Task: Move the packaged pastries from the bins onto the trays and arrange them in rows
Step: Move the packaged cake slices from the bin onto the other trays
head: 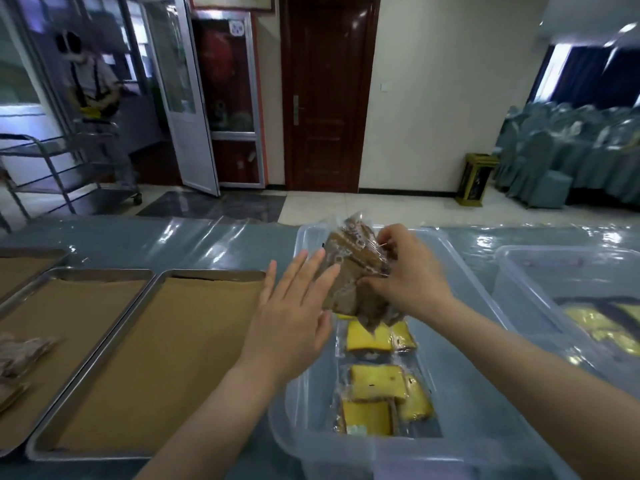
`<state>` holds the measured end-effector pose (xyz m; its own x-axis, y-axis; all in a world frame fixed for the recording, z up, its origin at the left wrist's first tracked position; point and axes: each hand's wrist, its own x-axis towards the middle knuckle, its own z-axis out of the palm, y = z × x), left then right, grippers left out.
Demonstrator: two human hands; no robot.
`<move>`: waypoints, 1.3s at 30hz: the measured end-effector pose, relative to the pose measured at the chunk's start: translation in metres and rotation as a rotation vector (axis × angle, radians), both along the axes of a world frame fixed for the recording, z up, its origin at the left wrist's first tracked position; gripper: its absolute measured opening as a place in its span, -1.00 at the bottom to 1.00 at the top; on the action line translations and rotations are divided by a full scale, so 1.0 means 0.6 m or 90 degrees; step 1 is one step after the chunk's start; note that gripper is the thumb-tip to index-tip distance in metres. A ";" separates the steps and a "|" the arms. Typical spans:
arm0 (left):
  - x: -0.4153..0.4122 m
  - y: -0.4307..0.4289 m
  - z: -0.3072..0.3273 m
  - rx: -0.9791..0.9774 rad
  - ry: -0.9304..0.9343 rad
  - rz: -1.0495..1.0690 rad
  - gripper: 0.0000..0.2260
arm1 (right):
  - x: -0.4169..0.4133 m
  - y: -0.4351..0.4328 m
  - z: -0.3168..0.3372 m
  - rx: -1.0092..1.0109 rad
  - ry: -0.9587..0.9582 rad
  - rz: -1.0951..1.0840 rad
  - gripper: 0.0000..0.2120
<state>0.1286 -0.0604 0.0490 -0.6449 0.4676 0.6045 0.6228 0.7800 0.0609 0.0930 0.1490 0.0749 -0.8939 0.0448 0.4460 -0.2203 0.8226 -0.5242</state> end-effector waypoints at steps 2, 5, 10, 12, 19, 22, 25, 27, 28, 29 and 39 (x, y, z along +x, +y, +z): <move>0.014 -0.026 0.017 0.035 0.013 -0.019 -0.50 | 0.037 -0.028 0.027 -0.011 0.055 0.008 -0.38; 0.037 -0.082 0.041 0.065 0.036 -0.031 -0.49 | 0.080 -0.091 0.068 -0.003 0.107 0.022 -0.35; 0.086 -0.246 0.061 0.091 0.041 -0.009 -0.47 | 0.120 -0.261 0.101 -0.018 0.129 0.066 -0.38; 0.111 -0.327 0.057 0.095 0.029 0.017 -0.47 | 0.129 -0.343 0.092 -0.017 0.101 0.090 -0.37; 0.201 -0.604 -0.026 0.073 -0.066 0.121 -0.44 | 0.150 -0.626 -0.026 -0.037 -0.009 0.192 -0.36; 0.231 -0.695 -0.072 0.080 -0.130 0.164 -0.41 | 0.153 -0.714 -0.075 -0.045 -0.074 0.228 -0.33; 0.242 -0.770 -0.110 0.114 -0.196 0.214 -0.43 | 0.142 -0.780 -0.114 -0.051 -0.140 0.244 -0.31; 0.240 -0.813 -0.133 0.153 -0.232 0.251 -0.44 | 0.125 -0.815 -0.135 -0.055 -0.183 0.237 -0.32; 0.237 -0.833 -0.144 0.174 -0.250 0.268 -0.45 | 0.113 -0.831 -0.146 -0.059 -0.202 0.231 -0.33; 0.232 -0.852 -0.156 0.192 -0.268 0.282 -0.45 | 0.099 -0.848 -0.157 -0.062 -0.220 0.225 -0.33; 0.097 -1.013 -0.248 0.215 -0.426 0.381 -0.43 | -0.100 -1.036 -0.264 -0.128 -0.325 0.192 -0.32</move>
<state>0.1870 -0.6682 -0.0997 -0.9808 -0.1830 0.0674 -0.1185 0.8336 0.5395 0.0333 -0.4724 -0.0833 -0.9783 -0.2045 -0.0316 -0.1087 0.6375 -0.7628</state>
